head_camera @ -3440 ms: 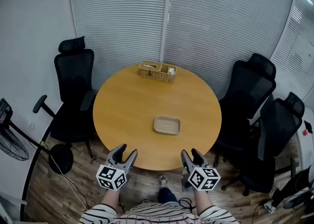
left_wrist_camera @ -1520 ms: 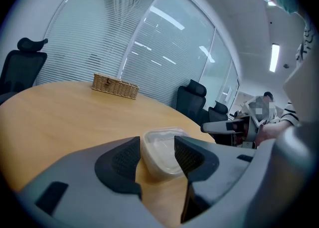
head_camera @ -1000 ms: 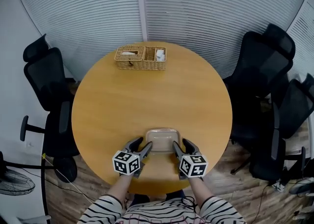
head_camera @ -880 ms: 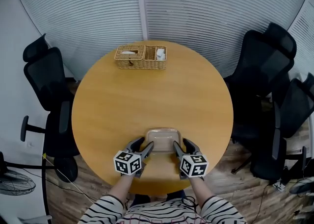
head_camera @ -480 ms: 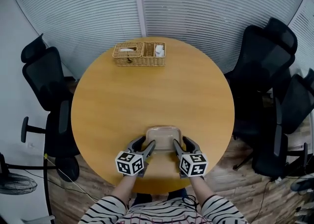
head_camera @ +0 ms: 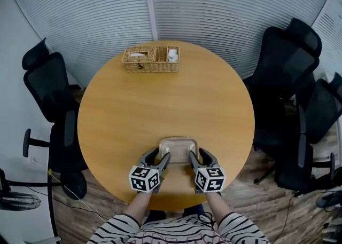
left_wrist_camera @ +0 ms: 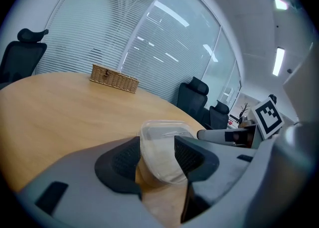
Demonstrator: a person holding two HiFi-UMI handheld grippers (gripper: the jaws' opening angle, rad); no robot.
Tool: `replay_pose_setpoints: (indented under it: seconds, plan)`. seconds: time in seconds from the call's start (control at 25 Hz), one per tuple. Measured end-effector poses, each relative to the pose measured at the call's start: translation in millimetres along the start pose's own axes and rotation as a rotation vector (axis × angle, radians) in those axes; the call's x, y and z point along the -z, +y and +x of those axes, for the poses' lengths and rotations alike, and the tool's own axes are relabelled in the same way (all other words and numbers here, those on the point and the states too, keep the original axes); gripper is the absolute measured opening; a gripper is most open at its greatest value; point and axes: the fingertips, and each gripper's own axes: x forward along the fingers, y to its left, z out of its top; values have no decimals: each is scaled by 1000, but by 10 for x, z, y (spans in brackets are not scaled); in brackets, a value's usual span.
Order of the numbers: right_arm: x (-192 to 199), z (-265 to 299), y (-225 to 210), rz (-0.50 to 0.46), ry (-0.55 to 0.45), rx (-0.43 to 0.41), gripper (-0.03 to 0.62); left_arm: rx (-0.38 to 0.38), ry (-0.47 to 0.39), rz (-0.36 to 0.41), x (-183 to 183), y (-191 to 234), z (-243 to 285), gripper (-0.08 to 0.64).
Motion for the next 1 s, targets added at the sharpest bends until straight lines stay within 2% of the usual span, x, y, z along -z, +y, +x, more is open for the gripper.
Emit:
replay_pose_setpoints:
  seconds: [0.32,0.56,0.68,1.0]
  plan:
    - [-91,-61,14,30,-34,-10,174,3,-37,-4,-108,-46,-37,193]
    - [-249,-200,126,75,-99,-30,112,26,-124,-46,-308,-63,-223,192]
    - [-367,-288,218,91,-134,-42,104,44,-163,-56,-450,-75,-338,189]
    - [-668,-619,526,148,-245,-79,89,88,-263,-49,-810,-128,-755,109]
